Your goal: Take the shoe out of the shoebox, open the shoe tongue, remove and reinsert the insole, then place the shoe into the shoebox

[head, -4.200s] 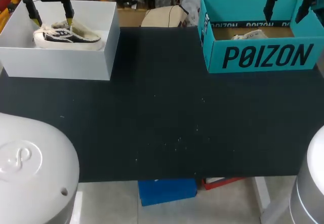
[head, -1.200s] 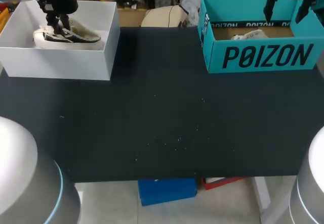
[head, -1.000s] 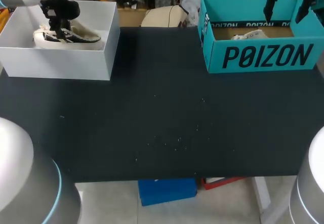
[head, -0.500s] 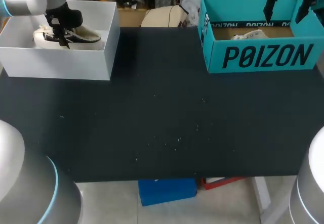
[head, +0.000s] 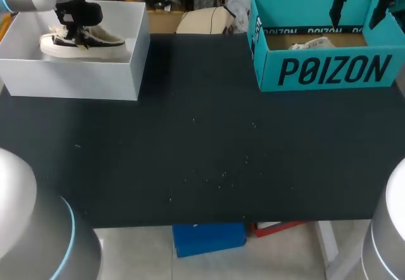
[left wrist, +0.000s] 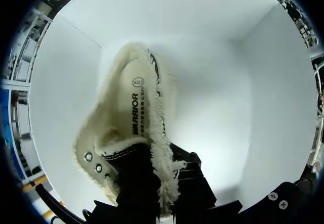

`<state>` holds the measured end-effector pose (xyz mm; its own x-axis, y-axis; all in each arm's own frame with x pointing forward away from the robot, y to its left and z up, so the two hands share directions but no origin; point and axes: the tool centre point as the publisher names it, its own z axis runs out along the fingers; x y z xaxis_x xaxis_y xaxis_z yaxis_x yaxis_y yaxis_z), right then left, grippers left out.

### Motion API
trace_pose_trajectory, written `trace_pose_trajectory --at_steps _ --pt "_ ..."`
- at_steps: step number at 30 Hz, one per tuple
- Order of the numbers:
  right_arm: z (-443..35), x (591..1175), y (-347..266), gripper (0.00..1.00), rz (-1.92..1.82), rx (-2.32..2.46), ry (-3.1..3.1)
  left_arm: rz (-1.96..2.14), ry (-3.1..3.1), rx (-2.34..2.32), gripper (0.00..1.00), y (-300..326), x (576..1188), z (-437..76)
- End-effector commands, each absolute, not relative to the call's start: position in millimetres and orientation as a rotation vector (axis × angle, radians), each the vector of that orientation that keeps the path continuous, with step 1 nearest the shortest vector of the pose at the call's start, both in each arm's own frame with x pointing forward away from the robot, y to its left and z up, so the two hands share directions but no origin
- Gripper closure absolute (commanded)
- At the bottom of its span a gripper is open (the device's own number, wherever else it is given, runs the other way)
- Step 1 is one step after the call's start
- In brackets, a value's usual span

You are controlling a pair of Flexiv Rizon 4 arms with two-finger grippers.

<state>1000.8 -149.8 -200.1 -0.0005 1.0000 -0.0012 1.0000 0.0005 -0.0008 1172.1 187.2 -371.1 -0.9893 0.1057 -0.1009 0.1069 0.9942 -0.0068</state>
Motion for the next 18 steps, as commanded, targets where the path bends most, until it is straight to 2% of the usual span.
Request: trace_pose_trajectory --at_steps 1,10,18 --pt "-200 1001 -150 0.0 -0.002 2.221 2.222 0.02 2.984 0.172 1.0 182 1138 -317" --pt "-200 1001 -150 0.0 -0.002 2.221 2.222 0.063 2.832 0.14 1.0 155 1103 -202" --pt "-200 1001 -150 0.0 -0.002 2.221 2.222 0.116 2.663 0.023 1.0 86 1042 -109"
